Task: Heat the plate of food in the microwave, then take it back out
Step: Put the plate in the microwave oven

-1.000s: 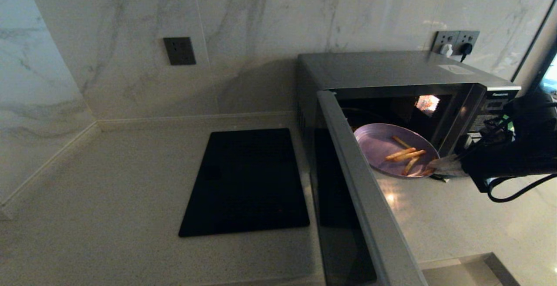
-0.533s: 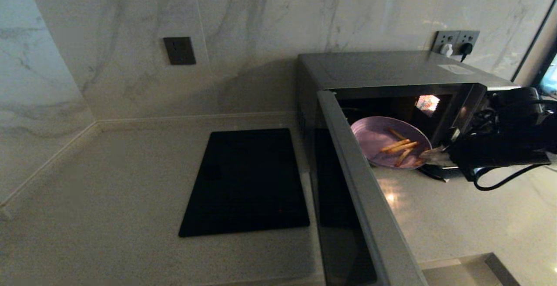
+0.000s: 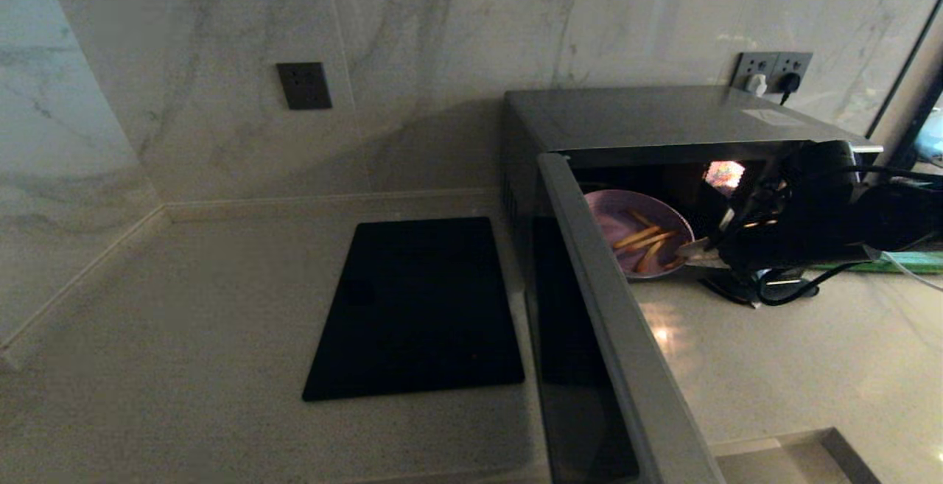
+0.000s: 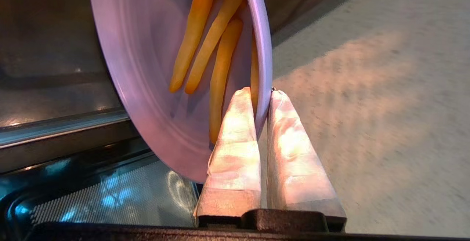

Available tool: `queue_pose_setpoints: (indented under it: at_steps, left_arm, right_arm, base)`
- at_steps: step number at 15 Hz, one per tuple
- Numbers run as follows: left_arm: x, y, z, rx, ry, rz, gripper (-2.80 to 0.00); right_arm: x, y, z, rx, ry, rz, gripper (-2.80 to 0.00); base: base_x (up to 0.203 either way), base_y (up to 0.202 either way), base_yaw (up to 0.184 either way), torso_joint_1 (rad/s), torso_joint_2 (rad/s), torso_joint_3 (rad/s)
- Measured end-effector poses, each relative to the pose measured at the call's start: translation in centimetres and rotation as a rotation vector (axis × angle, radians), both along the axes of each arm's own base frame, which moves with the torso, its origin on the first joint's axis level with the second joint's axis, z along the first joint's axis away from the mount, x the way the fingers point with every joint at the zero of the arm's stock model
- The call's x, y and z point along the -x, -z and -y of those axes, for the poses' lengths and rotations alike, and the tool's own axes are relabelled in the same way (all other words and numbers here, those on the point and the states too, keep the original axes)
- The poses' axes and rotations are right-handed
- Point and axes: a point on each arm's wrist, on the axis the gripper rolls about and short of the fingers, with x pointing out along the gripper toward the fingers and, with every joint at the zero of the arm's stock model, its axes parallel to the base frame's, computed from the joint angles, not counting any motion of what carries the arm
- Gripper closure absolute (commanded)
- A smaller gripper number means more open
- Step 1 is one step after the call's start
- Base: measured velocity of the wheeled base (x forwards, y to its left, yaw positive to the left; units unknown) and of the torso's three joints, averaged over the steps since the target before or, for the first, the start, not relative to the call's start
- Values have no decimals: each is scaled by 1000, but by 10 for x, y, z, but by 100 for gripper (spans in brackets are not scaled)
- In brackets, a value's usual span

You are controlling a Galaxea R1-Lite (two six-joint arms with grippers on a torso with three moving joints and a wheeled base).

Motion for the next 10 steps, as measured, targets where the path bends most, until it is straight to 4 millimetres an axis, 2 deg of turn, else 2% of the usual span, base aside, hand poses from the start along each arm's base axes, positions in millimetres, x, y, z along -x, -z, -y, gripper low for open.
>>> queue_pose_setpoints:
  at_steps: [10]
  left_arm:
    - [0, 0, 0, 0, 1, 0, 0]
  right_arm:
    - [-37, 16, -1, 42, 39, 9, 0]
  base:
    - [0, 0, 0, 0, 0, 0]
